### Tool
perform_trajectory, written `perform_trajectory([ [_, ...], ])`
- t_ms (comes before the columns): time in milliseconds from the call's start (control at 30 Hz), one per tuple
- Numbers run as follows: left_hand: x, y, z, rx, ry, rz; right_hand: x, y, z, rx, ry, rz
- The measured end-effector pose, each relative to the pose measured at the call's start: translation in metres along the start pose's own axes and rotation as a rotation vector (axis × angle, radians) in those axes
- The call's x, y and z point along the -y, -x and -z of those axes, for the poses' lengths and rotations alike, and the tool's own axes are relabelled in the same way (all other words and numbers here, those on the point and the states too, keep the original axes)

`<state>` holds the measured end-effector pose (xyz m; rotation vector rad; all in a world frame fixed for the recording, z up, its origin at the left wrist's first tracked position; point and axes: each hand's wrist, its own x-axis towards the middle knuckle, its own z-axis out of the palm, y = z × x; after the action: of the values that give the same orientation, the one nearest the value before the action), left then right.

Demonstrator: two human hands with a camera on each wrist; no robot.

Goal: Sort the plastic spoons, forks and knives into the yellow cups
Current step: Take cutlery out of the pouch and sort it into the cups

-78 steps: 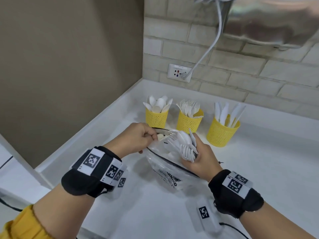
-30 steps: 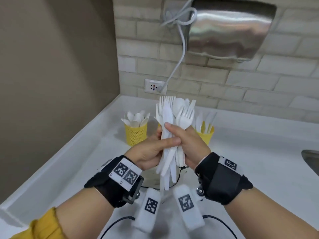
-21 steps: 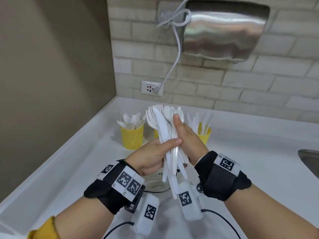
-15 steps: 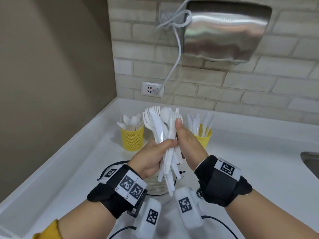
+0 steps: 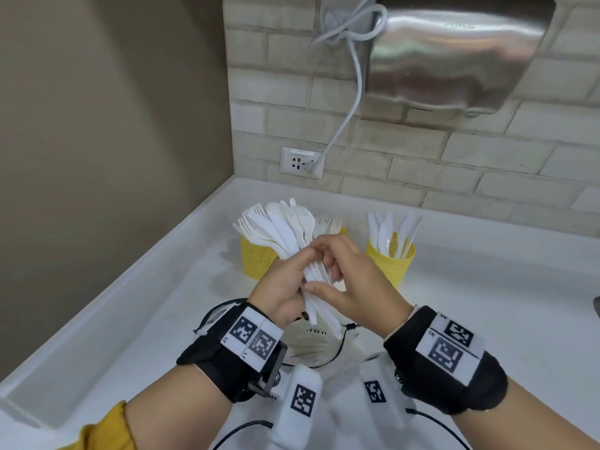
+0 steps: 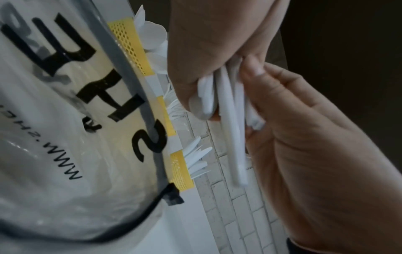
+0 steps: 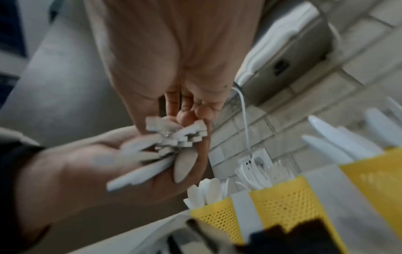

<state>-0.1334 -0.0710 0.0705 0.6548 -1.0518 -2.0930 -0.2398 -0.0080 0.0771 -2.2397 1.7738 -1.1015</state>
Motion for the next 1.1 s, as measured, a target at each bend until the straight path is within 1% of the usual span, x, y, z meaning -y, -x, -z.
perform_trajectory([
  [67,0.001,-0.001,-0.002,-0.036,0.057,-0.006,0.0,-0.001,-0.001,-0.013,0.035,0.028],
  [133,0.001,-0.001,-0.005,-0.059,0.084,-0.014,0.002,-0.001,-0.002,-0.008,0.09,0.007],
  [267,0.003,0.0,-0.009,-0.075,0.046,0.004,0.006,-0.002,-0.009,-0.051,0.296,-0.006],
  [400,0.004,0.004,-0.007,-0.11,-0.024,0.004,0.003,0.0,-0.012,-0.068,0.249,-0.041],
  [567,0.005,0.004,-0.007,-0.196,-0.033,-0.052,0.007,0.003,-0.016,-0.107,0.197,-0.087],
  [733,0.002,0.005,-0.007,-0.175,0.033,-0.078,0.007,0.004,-0.019,-0.222,0.15,-0.126],
  [800,0.002,0.005,-0.006,-0.172,0.045,-0.089,0.01,0.002,-0.019,-0.275,0.184,-0.103],
  [867,0.001,0.004,-0.005,-0.181,0.047,-0.114,0.013,0.002,-0.018,-0.293,0.238,-0.05],
  [900,0.001,0.004,-0.004,-0.188,0.055,-0.129,0.014,0.003,-0.018,-0.269,0.241,-0.032],
  [967,0.001,0.003,-0.002,-0.203,0.061,-0.15,0.016,0.003,-0.016,-0.16,0.199,-0.04],
  [1033,0.002,0.002,0.001,-0.207,0.053,-0.137,0.018,0.001,-0.012,-0.043,0.184,-0.095],
  [1100,0.004,0.002,0.002,-0.21,0.051,-0.112,0.022,-0.001,-0.007,0.074,0.236,-0.144],
])
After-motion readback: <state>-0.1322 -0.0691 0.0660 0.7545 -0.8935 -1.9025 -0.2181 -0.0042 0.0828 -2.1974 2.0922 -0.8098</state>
